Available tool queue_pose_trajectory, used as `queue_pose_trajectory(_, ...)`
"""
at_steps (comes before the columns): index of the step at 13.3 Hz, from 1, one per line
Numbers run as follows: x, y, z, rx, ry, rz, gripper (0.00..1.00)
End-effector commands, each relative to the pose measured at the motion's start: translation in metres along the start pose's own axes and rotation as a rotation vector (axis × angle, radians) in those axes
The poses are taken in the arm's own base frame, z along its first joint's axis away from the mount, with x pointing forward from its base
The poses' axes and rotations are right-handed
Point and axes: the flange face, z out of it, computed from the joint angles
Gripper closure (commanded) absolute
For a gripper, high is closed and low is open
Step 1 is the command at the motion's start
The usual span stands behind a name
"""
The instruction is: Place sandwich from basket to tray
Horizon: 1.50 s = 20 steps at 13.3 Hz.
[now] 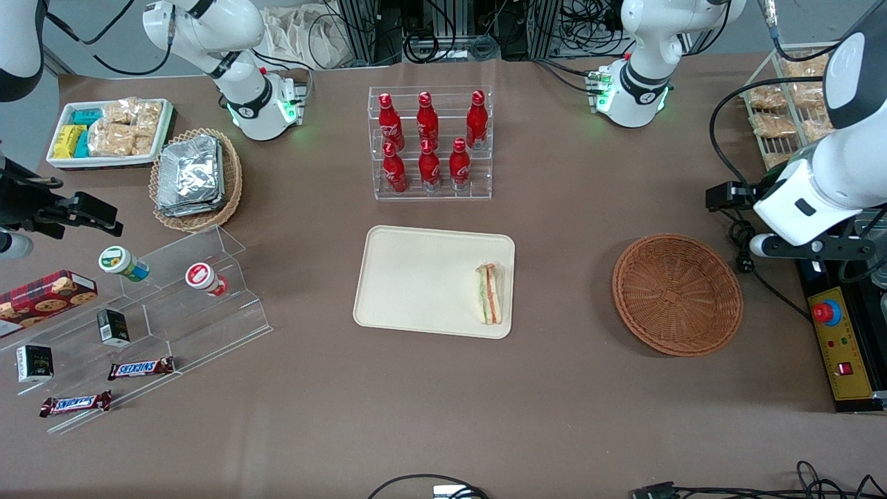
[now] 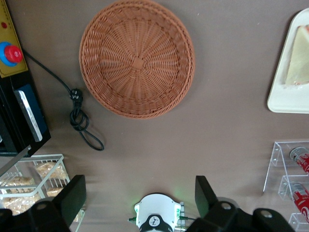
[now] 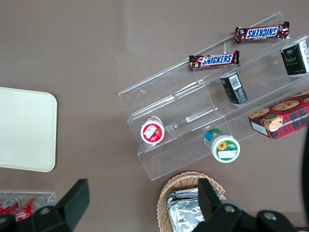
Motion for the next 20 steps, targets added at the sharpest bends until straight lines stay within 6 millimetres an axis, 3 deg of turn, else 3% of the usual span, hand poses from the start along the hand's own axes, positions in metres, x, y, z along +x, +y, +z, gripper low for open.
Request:
queue_pose_trajectory(1, -0.018, -0.003, 0.004, 0.013, -0.004, 0.007, 0.00)
queue_pose_trajectory(5, -0.029, -0.001, 0.005, 0.018, 0.002, 0.006, 0.00)
queue_pose_trajectory(10, -0.041, -0.049, 0.010, 0.009, 0.074, 0.021, 0.00)
queue_pose_trajectory(11, -0.041, -0.052, 0.007, 0.014, 0.090, 0.017, 0.00)
queue_pose_trajectory(13, -0.048, -0.053, -0.001, 0.018, 0.124, 0.013, 0.00)
queue_pose_trajectory(16, -0.064, -0.043, 0.003, 0.033, 0.181, 0.029, 0.00)
queue_pose_trajectory(20, -0.061, -0.042, 0.001, 0.020, 0.178, 0.029, 0.00)
